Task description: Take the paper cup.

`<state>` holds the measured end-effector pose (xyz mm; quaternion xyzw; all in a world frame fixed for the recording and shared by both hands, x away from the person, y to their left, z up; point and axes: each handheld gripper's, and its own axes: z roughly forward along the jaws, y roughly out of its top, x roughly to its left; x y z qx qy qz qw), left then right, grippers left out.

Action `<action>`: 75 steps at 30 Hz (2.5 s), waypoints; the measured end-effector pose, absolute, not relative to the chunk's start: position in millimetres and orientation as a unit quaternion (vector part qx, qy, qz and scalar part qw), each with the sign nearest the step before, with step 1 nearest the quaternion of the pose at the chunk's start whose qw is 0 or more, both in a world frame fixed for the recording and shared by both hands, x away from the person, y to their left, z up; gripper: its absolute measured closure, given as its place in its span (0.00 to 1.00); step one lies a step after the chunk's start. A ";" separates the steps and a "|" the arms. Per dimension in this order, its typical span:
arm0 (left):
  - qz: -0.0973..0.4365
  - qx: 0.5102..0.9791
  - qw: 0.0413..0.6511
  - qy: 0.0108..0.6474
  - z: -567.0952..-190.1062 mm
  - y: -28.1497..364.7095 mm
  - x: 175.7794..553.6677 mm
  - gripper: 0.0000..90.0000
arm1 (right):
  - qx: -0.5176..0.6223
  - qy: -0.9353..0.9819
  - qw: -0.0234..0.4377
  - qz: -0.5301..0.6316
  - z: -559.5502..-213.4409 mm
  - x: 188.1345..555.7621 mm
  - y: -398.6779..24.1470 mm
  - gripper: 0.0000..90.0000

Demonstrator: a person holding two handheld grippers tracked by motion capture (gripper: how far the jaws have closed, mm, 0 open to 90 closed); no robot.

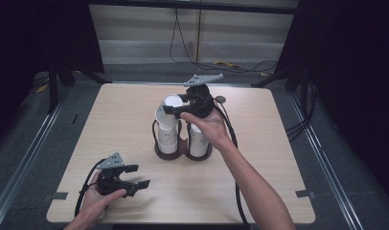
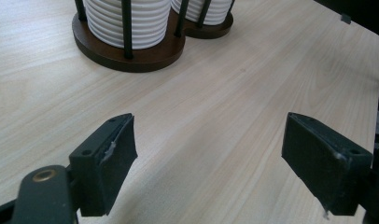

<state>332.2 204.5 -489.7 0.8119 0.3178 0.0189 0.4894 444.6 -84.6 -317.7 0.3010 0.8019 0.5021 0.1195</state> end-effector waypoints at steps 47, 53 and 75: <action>0.033 0.795 0.548 0.259 -439.4 165.7 351.1 0.18 | 0.296 0.788 0.073 0.535 -356.0 362.6 -131.5 0.42; 0.018 0.783 0.564 0.263 -449.5 163.2 348.4 0.18 | 0.304 0.780 0.060 0.543 -369.8 354.4 -137.0 0.42; 0.017 0.794 0.560 0.235 -456.0 153.4 337.5 0.17 | 0.323 0.774 0.021 0.544 -423.1 339.4 -142.1 0.42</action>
